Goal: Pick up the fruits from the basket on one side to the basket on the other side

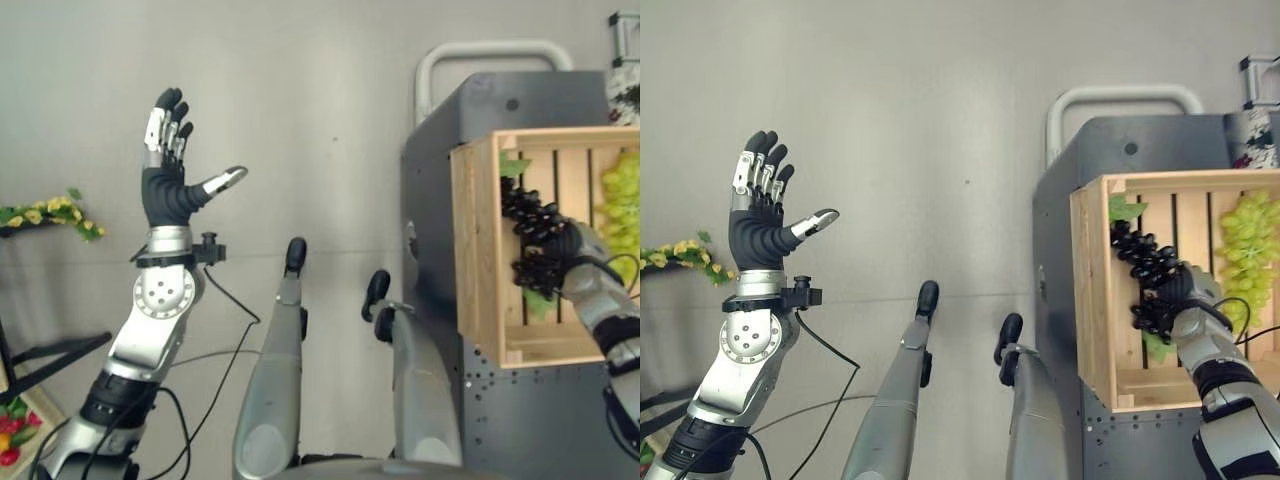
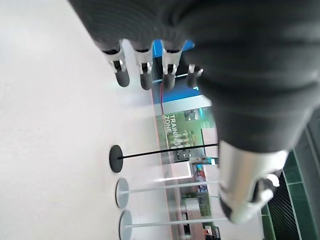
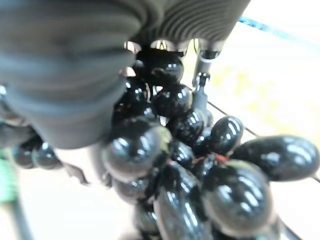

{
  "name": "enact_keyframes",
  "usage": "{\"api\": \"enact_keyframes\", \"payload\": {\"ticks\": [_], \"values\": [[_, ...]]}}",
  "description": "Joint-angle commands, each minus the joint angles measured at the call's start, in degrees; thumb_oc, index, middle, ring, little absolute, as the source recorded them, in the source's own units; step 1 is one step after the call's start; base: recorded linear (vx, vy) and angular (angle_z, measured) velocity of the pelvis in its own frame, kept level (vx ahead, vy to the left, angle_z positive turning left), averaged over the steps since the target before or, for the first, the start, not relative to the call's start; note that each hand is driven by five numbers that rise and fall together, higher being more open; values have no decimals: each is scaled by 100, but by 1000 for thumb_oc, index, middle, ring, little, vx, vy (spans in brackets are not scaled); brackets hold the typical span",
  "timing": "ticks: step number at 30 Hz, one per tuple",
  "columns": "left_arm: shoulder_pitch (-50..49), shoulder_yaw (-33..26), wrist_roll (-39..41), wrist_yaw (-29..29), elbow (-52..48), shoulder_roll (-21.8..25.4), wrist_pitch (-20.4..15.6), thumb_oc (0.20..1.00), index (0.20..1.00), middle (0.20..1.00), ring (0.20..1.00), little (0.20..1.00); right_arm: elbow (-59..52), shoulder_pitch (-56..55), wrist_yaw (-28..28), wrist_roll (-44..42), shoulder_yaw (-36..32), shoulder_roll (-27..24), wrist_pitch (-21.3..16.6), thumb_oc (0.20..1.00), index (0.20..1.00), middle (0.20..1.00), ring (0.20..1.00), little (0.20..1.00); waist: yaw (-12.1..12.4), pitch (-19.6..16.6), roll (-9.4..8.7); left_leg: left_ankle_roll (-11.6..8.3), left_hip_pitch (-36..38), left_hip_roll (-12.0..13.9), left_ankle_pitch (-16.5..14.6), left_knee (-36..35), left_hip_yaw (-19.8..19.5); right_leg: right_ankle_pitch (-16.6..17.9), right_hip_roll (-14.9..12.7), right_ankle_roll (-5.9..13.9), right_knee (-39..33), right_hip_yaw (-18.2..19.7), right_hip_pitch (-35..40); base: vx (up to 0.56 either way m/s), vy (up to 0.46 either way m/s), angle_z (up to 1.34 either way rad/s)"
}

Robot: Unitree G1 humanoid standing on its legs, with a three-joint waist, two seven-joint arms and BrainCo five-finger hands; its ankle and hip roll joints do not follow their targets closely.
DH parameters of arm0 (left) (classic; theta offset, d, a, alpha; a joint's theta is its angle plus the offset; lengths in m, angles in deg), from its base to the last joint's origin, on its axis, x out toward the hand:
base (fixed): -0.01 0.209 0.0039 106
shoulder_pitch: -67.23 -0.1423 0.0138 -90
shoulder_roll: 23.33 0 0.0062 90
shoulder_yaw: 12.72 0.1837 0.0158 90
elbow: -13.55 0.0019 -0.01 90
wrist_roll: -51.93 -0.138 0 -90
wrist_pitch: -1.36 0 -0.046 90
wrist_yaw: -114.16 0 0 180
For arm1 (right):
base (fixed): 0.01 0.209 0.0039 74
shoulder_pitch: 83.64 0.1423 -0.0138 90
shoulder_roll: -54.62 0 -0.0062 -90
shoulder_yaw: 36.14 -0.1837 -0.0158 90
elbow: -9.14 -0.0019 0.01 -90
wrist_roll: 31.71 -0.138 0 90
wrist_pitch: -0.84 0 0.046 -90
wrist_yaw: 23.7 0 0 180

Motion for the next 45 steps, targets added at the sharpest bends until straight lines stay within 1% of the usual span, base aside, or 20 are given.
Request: {"api": "enact_keyframes", "payload": {"ticks": [1, 4, 5, 6, 7, 8, 10, 12, 16, 17, 19, 20, 22, 25, 29, 32, 37, 39, 41, 45], "values": [[-67, -204, -187, 124, -217, -28, -190, 1000, 1000, 1000, 1000, 1000, 152, 9, 284, 105, -322, -60, -30, 200, 200, 200, 200, 200, -133, -65, -120, 221, 276, 11, -634, 285, 223, 1004, -99, 558, -1198, -29, 466, 0, 0, 0], [-223, -339, -213, 223, -227, 63, -172, 1000, 1000, 1000, 1000, 1000, -326, -419, 246, 257, -565, -87, -51, 200, 200, 200, 200, 200, -141, -65, -233, 223, 629, 32, -684, 192, 237, 974, -56, 572, -1313, -9, 818, 43, -6, -1], [-244, -367, -200, 263, -220, 85, -179, 1000, 1000, 1000, 1000, 1000, -424, -497, 262, 287, -668, -93, -46, 200, 200, 200, 200, 200, -131, -65, -261, 230, 711, 35, -650, 158, 233, 1021, -45, 571, -1380, -14, 915, 68, -10, -4], [-282, -399, -184, 324, -218, 106, -170, 1000, 1000, 1000, 1000, 1000, -618, -644, 245, 361, -784, -111, -69, 200, 200, 200, 200, 200, -128, -65, -311, 235, 905, 50, -714, 161, 236, 971, -30, 581, -1397, -16, 1118, 26, -1, -4], [-272, -398, -184, 326, -223, 110, -168, 1000, 1000, 1000, 1000, 1000, -634, -653, 243, 365, -806, -111, -63, 200, 200, 200, 200, 200, -124, -65, -310, 238, 881, 47, -671, 145, 233, 1013, -31, 578, -1421, -21, 1101, 74, -12, -5], [-347, -466, -246, 384, -203, 163, -137, 1000, 1000, 1000, 1000, 1000, -855, -799, 235, 429, -954, -116, -84, 200, 200, 200, 200, 200, -119, -65, -366, 238, 1101, 62, -738, 124, 225, 953, -2, 587, -1421, -14, 1301, 0, 0, 0], [-362, -515, -263, 424, -212, 198, -130, 1000, 1000, 1000, 1000, 1000, -1006, -886, 214, 457, -1052, -121, -93, 200, 200, 200, 200, 200, -114, -65, -392, 241, 1165, 73, -700, 89, 220, 994, 6, 581, -1470, -11, 1363, 22, 0, -1], [-409, -606, -239, 508, -195, 247, -148, 1000, 1000, 1000, 1000, 1000, -1248, -1102, 203, 510, -1270, -110, -136, 200, 200, 200, 200, 200, -93, -65, -446, 239, 1425, 86, -734, 62, 219, 967, 20, 588, -1514, -26, 1655, 51, -2, -4], [-488, -704, -202, 595, -249, 260, -136, 1000, 1000, 1000, 1000, 1000, -1453, -1265, 175, 580, -1493, -148, -146, 200, 200, 200, 200, 200, -67, -67, -472, 243, 1679, 81, -761, 23, 207, 963, 32, 592, -1599, -50, 1944, 44, -3, -1], [-545, -710, -216, 656, -226, 303, -134, 1000, 1000, 1000, 1000, 1000, -1510, -1304, 159, 616, -1545, -142, -159, 200, 200, 200, 200, 200, -62, -160, -487, 246, 1786, 85, -767, -12, 204, 959, 41, 597, -1645, -62, 2054, 45, -2, -1], [-557, -712, -214, 660, -233, 305, -131, 1000, 1000, 1000, 1000, 1000, -1534, -1327, 151, 621, -1558, -139, -149, 200, 200, 200, 200, 200, -59, -160, -488, 246, 1803, 86, -764, -26, 204, 962, 43, 597, -1659, -64, 2071, 43, 2, 0], [-622, -760, -239, 724, -201, 328, -116, 1000, 1000, 1000, 1000, 1000, -1667, -1423, 117, 635, -1667, -136, -180, 200, 200, 200, 200, 200, -67, -309, -497, 249, 1902, 87, -778, -83, 212, 958, 63, 603, -1729, -77, 2192, 74, 3, 0], [-708, -809, -254, 785, -187, 335, -93, 1000, 1000, 1000, 1000, 1000, -2117, -1568, 103, 716, -1822, -155, -211, 200, 200, 200, 200, 200, -92, -429, -507, 250, 2000, 95, -786, -141, 230, 962, 74, 613, -1797, -72, 2284, 79, 10, -3], [-823, -705, -286, 1039, -135, 446, -5, 1000, 1000, 1000, 1000, 1000, -2451, -1629, 106, 799, -1997, -238, -309, 200, 200, 200, 200, 200, -134, -646, -511, 260, 2135, 103, -791, -234, 234, 962, 84, 626, -1874, -73, 2413, 75, 9, -5], [-965, -554, -678, 1322, 31, 673, 134, 1000, 1000, 1000, 1000, 1000, -3162, -1762, -24, 965, -2228, -356, -420, 200, 200, 200, 200, 200, -228, -987, -542, 277, 2404, 121, -821, -390, 296, 939, 129, 647, -2009, -42, 2637, 99, 18, -5], [-1040, -393, -1060, 1454, 203, 706, 188, 1000, 1000, 1000, 1000, 1000, -3749, -1826, -178, 1068, -2356, -445, -520, 200, 200, 200, 200, 200, -279, -1244, -573, 296, 2633, 144, -865, -509, 381, 943, 174, 668, -2109, 23, 2787, 104, 11, -9], [-1010, -64, -2008, 1678, 365, 947, 318, 1000, 1000, 1000, 1000, 1000, -4354, -1675, -469, 1033, -2230, -716, -793, 200, 200, 200, 200, 200, -395, -1661, -586, 323, 2988, 202, -937, -694, 563, 934, 233, 727, -2213, 141, 3014, 93, 28, -16], [-994, -32, -2242, 1674, 387, 944, 326, 1000, 1000, 1000, 1000, 1000, -4580, -1671, -572, 932, -2237, -783, -891, 200, 200, 200, 200, 200, -418, -1817, -576, 333, 3122, 213, -958, -775, 631, 931, 243, 746, -2262, 181, 3101, 97, 30, -15], [-946, -9, -2713, 1695, 369, 986, 369, 1000, 1000, 1000, 1000, 1000, -4803, -1682, -741, 810, -2255, -853, -939, 200, 200, 200, 200, 200, -434, -1967, -571, 337, 3262, 226, -967, -889, 696, 940, 253, 769, -2371, 207, 3222, 81, 30, -18], [-871, -61, -3195, 1622, 319, 958, 369, 1000, 1000, 1000, 1000, 1000, -5269, -1797, -937, 582, -2396, -845, -1027, 200, 200, 200, 200, 200, -461, -2233, -535, 341, 3454, 245, -973, -1064, 759, 958, 248, 797, -2570, 209, 3405, 63, 22, -14]]}}
